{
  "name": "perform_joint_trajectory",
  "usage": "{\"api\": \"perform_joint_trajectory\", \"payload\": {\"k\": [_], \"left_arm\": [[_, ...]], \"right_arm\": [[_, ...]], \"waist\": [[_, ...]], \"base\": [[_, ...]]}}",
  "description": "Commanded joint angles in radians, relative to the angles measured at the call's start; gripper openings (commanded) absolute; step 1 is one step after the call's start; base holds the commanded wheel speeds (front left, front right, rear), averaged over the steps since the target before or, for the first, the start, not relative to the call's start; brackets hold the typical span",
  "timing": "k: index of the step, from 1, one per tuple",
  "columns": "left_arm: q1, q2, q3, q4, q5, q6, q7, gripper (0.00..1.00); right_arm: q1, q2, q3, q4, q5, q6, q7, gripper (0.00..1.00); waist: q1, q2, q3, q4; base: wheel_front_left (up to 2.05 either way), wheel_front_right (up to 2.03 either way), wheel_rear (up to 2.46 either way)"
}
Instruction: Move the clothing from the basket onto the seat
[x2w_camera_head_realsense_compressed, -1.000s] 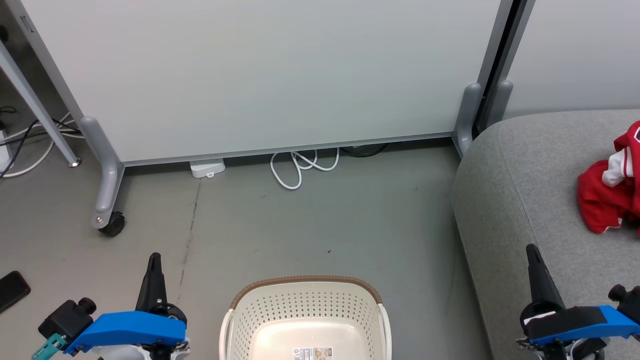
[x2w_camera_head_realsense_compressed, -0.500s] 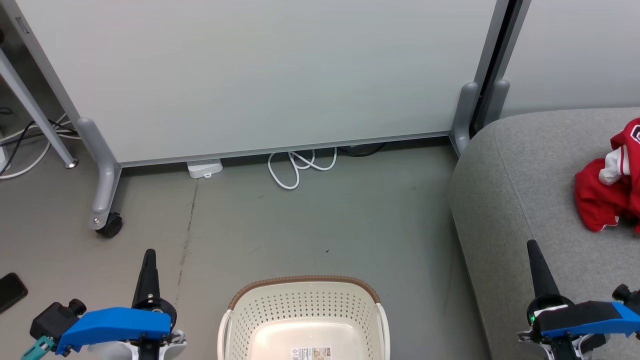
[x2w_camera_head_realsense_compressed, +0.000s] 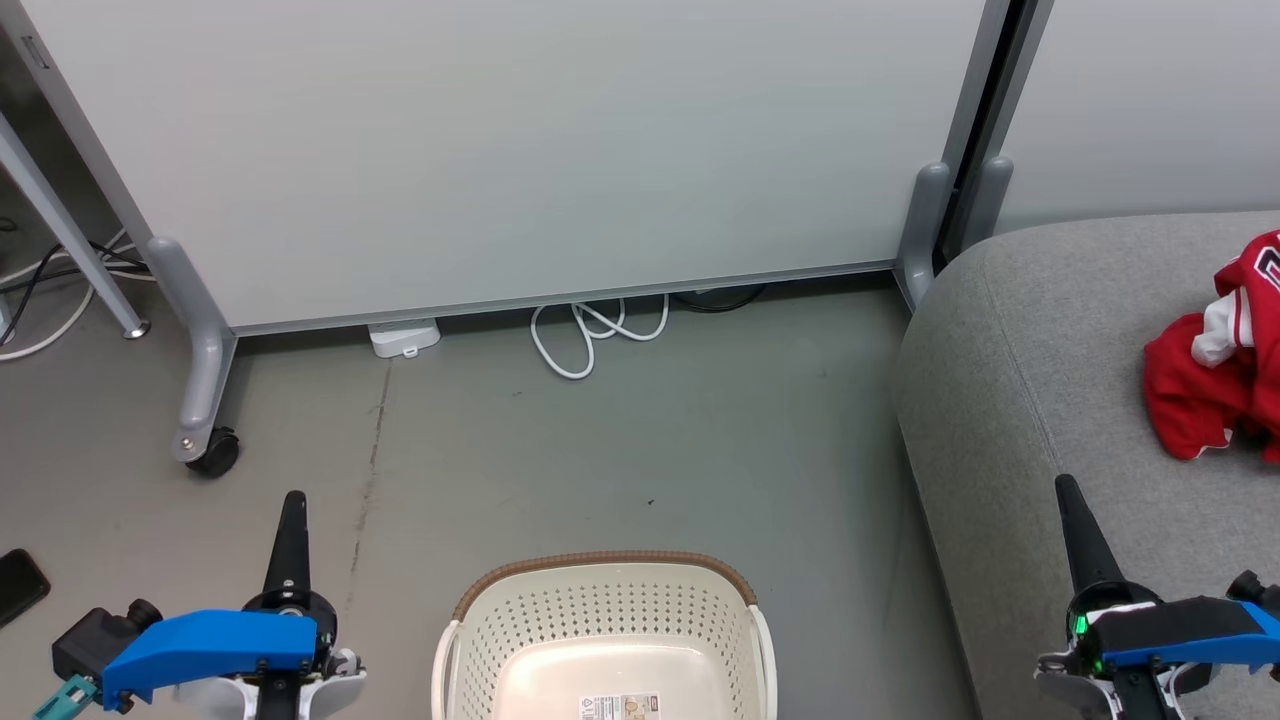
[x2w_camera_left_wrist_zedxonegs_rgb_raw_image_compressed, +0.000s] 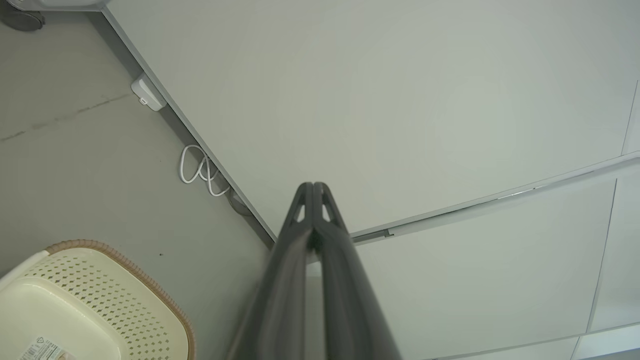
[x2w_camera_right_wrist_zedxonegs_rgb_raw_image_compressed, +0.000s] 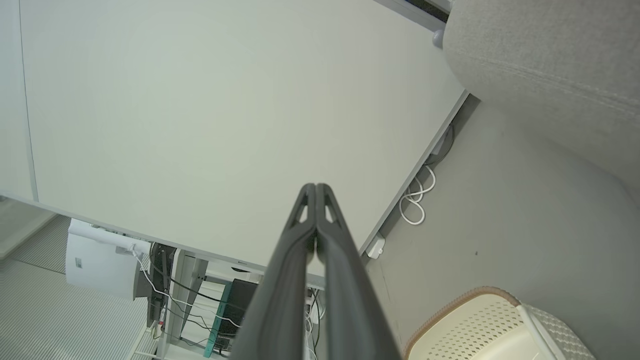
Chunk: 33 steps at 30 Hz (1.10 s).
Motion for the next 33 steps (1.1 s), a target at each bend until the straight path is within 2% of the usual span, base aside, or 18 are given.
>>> {"api": "perform_joint_trajectory", "payload": {"k": [1,33], "left_arm": [[-0.024,0.001,0.008,-0.011,-0.022,-0.007,0.007,0.00],[-0.034,0.001,0.044,-0.022,-0.286,-0.016,0.074,0.00]], "right_arm": [[-0.022,-0.001,-0.003,-0.010,0.022,0.001,0.006,0.00],[-0.033,-0.001,-0.013,-0.008,0.297,0.001,0.074,0.00]], "waist": [[0.0000,-0.0001,0.000,-0.001],[0.0000,-0.0001,0.002,-0.016]], "base": [[0.00,0.00,0.00],[0.00,0.00,0.00]]}}
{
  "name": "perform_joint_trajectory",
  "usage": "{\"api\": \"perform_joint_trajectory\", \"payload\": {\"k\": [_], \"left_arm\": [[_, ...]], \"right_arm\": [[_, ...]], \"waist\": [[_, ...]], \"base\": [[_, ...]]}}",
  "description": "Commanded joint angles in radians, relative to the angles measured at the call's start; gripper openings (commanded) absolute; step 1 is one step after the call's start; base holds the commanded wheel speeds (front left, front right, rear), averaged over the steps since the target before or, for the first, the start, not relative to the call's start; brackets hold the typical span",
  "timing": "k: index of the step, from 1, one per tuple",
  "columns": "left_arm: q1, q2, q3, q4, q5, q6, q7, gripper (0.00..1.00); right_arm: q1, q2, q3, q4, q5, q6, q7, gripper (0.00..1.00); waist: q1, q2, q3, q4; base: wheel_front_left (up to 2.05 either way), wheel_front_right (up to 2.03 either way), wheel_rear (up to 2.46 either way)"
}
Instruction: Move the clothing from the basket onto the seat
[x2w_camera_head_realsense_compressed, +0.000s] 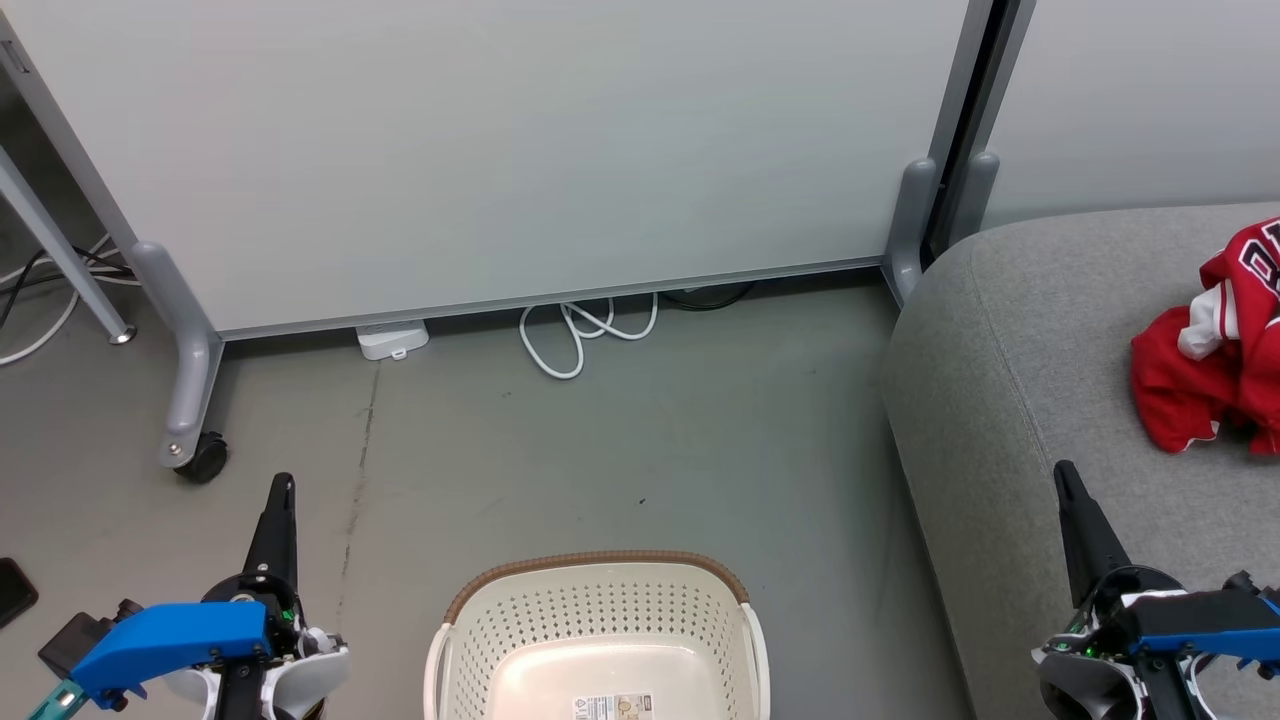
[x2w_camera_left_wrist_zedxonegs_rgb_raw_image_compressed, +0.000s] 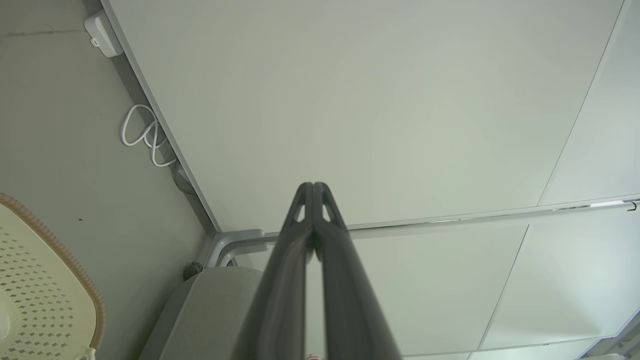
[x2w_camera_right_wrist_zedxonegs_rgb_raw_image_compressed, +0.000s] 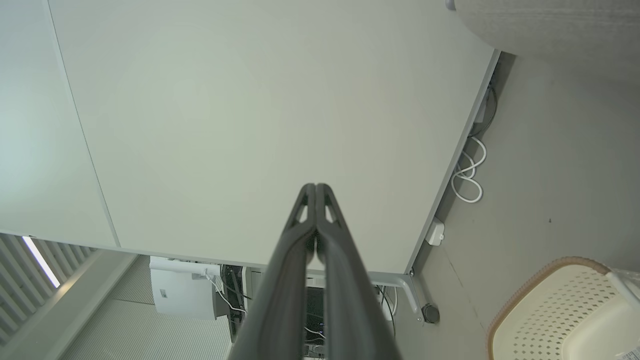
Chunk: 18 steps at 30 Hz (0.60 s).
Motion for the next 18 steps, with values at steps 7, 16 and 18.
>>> {"api": "perform_joint_trajectory", "payload": {"k": [7,16,18], "left_arm": [[-0.016,0.001,0.012,-0.009,-0.062,-0.009,0.017,0.00],[-0.017,0.000,0.019,-0.010,-0.114,-0.011,0.031,0.00],[-0.017,0.000,0.019,-0.010,-0.114,-0.011,0.031,0.00]], "right_arm": [[-0.017,-0.001,-0.005,-0.004,0.068,0.001,0.018,0.00],[-0.020,-0.001,-0.007,-0.004,0.120,0.001,0.031,0.00],[-0.019,-0.001,-0.006,-0.004,0.120,0.001,0.031,0.00]], "waist": [[0.0000,0.0000,0.001,-0.004],[0.0000,0.0000,0.001,-0.008],[0.0000,0.0000,0.001,-0.008]], "base": [[0.00,0.00,0.00],[0.00,0.00,0.00],[0.00,0.00,0.00]]}}
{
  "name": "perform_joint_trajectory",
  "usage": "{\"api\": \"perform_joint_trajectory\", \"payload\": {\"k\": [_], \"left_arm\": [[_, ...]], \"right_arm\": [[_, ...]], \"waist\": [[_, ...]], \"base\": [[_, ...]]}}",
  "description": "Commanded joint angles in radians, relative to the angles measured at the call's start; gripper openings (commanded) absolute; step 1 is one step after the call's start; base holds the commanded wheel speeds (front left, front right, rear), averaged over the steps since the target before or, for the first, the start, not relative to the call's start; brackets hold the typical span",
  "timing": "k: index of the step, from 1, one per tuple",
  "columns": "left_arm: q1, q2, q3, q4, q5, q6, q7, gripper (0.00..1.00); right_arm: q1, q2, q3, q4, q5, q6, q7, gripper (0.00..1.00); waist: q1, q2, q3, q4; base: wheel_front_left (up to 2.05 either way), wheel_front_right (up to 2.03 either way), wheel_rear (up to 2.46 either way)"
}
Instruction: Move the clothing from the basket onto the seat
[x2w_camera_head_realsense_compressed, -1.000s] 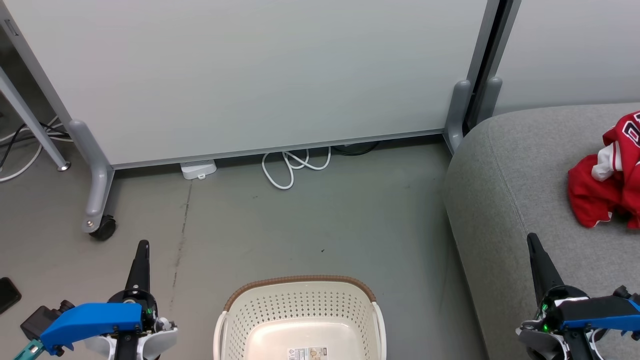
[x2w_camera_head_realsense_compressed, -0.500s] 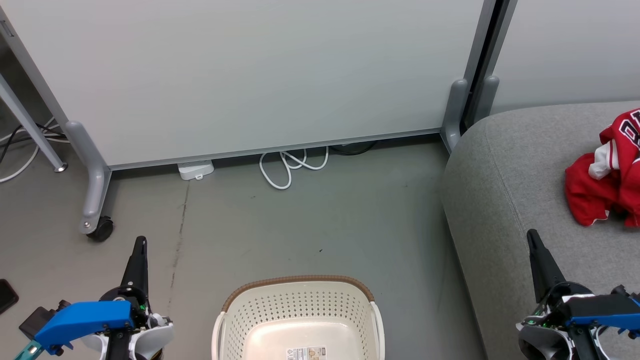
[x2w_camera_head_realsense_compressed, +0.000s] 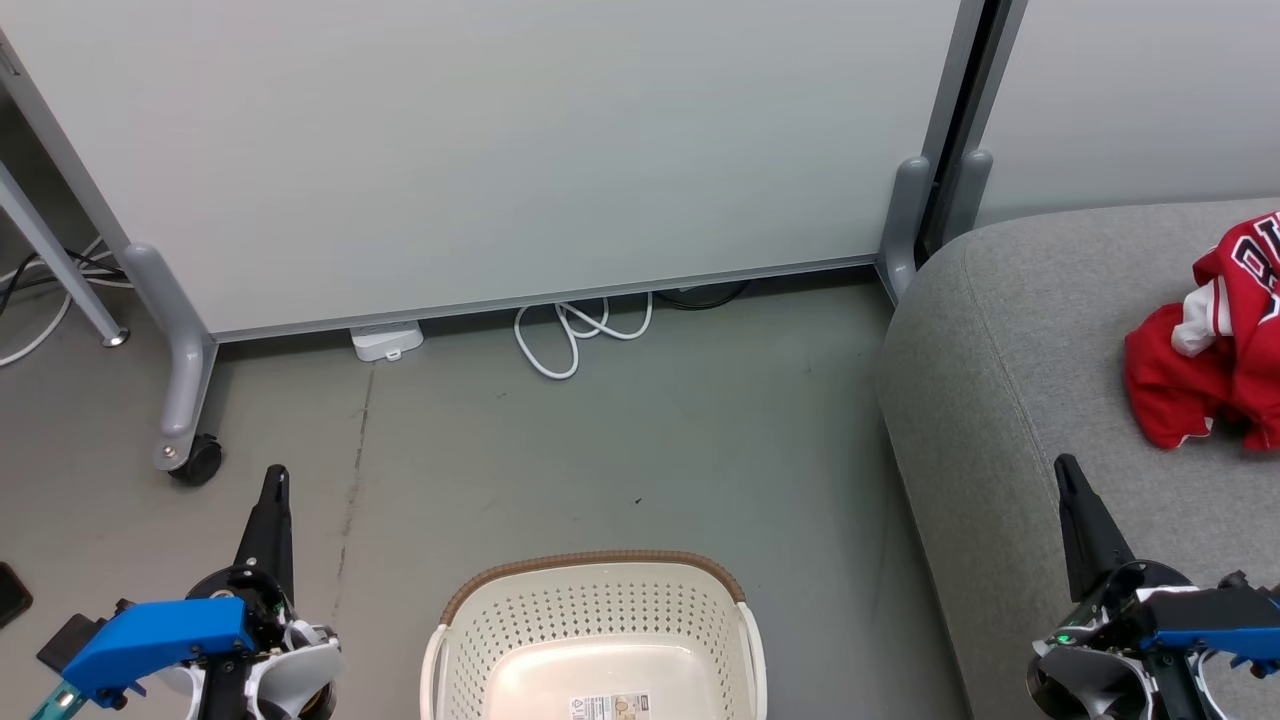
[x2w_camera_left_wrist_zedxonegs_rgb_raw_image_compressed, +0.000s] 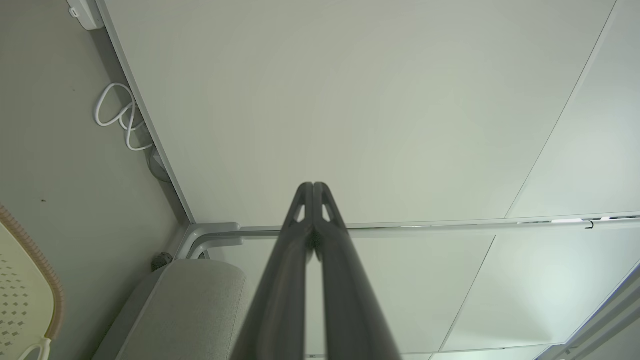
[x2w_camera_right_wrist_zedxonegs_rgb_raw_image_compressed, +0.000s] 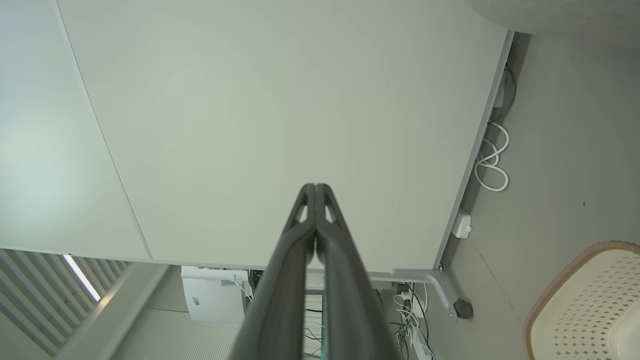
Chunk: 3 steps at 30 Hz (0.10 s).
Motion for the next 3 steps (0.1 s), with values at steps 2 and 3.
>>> {"api": "perform_joint_trajectory", "payload": {"k": [2,3], "left_arm": [[-0.009,0.000,0.003,-0.003,-0.002,-0.009,0.004,0.00],[-0.009,0.000,0.003,-0.003,-0.002,-0.009,0.004,0.00]], "right_arm": [[-0.011,-0.001,-0.002,-0.003,0.002,0.001,0.004,0.00],[-0.011,-0.001,-0.002,-0.003,0.002,0.001,0.004,0.00]], "waist": [[-0.0001,-0.0001,0.000,0.000],[-0.0001,-0.0001,0.000,0.000]], "base": [[0.00,0.00,0.00],[0.00,0.00,0.00]]}}
